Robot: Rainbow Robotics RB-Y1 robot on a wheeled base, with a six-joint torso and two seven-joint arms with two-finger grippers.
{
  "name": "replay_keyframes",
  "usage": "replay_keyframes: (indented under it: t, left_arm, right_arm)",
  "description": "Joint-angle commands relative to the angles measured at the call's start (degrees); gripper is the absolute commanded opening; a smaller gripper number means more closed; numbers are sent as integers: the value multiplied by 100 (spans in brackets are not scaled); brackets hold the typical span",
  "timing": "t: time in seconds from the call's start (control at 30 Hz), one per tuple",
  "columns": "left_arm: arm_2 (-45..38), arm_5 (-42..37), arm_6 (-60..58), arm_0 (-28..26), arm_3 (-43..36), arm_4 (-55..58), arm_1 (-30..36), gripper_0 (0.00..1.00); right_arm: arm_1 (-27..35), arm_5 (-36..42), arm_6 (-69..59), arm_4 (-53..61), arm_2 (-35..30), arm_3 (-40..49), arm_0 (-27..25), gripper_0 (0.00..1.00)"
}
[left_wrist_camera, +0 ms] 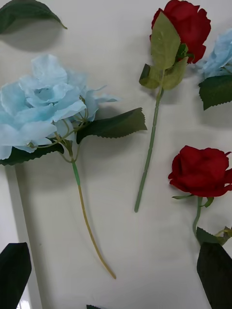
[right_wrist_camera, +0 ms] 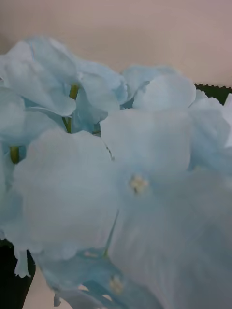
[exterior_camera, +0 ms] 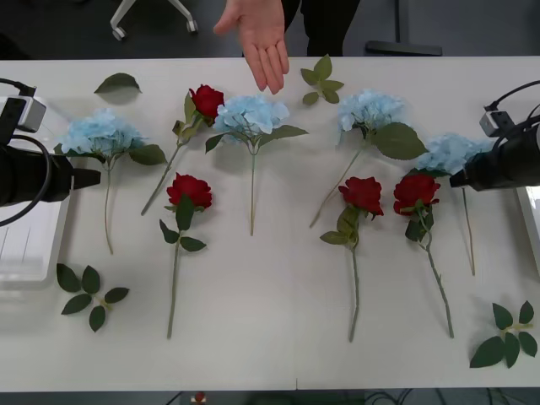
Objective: Place the red flowers into the right box and the blue flowers into the left box. If a person shows an open palm, hand one flower to the person first, then continue sorting.
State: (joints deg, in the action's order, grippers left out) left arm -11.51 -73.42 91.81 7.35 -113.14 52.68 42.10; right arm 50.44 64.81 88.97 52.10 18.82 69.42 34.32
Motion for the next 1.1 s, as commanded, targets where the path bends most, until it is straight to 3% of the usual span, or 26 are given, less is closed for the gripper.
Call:
replay_keyframes:
  t: [0.03,0.9,1.0,1.1]
  left_arm:
    - [-124,21,153,48,-94,-56,-18,100]
    - [-133,21,197,30,-94,-83,-26,100]
    - [-133,21,206,30,-94,-91,-18,100]
    - [-133,21,206,30,-94,-91,-18,100]
  right_arm:
    - [1,-83,-196,-236,140,1,137,100]
    - [-404,-487,-319,-798,456,-719,269,100]
    - [-404,-487,-345,-807,500,-719,269,85]
    - [-404,-487,-363,-798,509,-719,277,52]
